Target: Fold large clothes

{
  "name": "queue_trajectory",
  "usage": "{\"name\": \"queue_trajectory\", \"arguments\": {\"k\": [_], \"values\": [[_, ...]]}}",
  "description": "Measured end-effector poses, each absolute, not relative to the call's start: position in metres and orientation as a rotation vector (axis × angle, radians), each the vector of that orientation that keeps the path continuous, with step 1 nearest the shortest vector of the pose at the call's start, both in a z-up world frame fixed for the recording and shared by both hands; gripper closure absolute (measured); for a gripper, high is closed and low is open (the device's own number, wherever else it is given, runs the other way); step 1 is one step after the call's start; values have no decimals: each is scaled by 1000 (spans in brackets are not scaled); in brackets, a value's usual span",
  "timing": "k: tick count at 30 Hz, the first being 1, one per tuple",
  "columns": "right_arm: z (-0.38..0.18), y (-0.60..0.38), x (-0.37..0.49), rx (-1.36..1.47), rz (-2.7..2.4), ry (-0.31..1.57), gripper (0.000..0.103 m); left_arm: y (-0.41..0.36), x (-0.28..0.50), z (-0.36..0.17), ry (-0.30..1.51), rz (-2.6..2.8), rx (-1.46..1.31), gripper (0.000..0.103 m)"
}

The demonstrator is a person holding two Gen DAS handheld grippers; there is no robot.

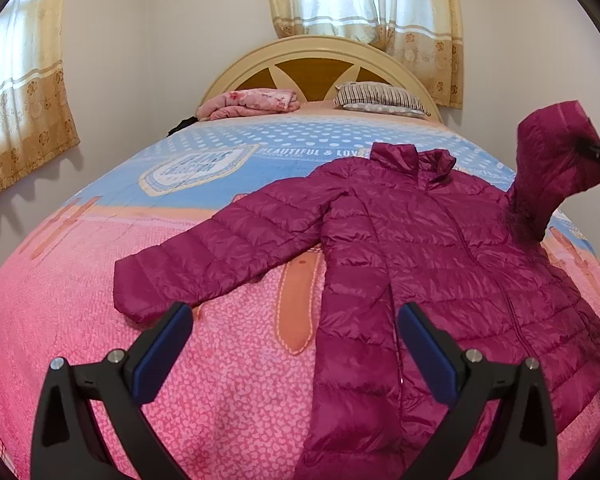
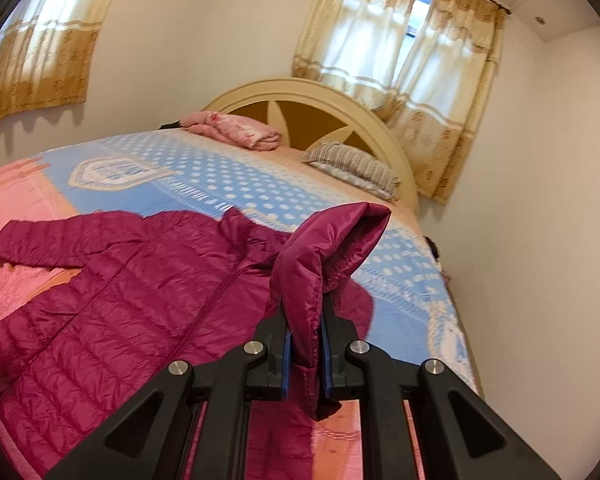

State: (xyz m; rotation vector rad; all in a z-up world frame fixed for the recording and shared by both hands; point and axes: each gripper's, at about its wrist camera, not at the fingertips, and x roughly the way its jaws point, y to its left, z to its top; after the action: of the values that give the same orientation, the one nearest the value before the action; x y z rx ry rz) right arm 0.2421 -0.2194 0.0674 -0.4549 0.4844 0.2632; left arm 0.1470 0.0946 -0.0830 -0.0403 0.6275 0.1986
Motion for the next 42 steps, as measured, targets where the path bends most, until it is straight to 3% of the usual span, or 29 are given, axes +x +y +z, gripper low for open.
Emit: {"name": "queue_trajectory", "arguments": {"k": [22,33,34,37,42], "values": [[-57,-127,250,-586,467,686,92,91,193,-58,611,134,-54,0],[-72,-125,255,-473,487,734,89,71,226,-46,610,110,-57,0],[-73,-124,254,-459,500,746,81,70,227,-43,608,107,-59,0],[-74,-124,244,-413,609,787,12,67,230,-38,598,107,-55,0],[-68,-132,219,-438,623,757,12,52,246,-37,596,85,-63,0]]}}
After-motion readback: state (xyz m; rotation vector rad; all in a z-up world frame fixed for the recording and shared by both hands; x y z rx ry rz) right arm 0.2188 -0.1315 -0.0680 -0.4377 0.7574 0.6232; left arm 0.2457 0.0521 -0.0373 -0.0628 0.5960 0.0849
